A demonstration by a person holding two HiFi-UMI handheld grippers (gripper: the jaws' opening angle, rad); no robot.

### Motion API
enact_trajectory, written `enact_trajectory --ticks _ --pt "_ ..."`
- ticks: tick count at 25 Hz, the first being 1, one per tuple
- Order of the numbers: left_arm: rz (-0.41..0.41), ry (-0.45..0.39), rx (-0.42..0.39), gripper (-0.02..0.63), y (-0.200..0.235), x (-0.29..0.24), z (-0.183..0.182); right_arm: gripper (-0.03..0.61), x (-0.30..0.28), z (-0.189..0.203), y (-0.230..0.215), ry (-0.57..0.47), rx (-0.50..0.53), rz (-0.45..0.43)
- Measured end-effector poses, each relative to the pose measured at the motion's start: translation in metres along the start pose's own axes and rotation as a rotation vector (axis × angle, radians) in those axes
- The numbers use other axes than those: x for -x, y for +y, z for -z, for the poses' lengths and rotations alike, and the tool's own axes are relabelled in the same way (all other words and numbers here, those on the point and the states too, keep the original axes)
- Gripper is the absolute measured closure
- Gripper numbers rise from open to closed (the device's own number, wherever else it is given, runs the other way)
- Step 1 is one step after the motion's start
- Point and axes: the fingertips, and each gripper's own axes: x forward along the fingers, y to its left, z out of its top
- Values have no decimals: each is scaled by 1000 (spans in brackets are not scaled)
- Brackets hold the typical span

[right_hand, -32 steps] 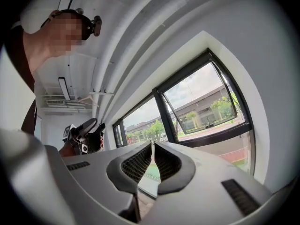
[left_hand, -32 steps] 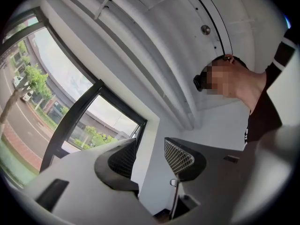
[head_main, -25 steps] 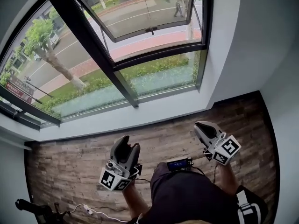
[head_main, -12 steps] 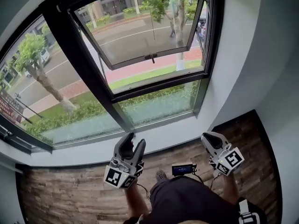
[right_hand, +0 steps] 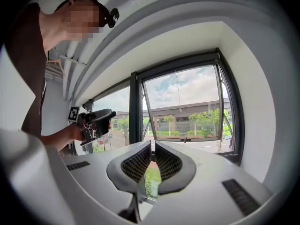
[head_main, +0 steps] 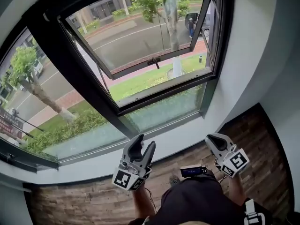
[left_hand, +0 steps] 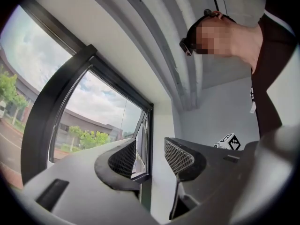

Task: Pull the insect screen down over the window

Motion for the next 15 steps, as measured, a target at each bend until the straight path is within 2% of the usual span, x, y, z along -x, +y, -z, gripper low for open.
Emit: enact_trajectory --ticks 4,9,13,15 --pt "-11 31 -52 411 19 -5 1 569 -27 6 -6 20 -5 -20" --pt "-52 55 -111 411 36 -31 -5 569 -59 -3 -27 4 57 -55" --pt "-107 58 -173 411 53 -62 -3 564 -84 -7 -54 -4 82 -134" --pt "-146 77 -216 411 62 -83 0 537 -93 -15 -73 -9 114 -163"
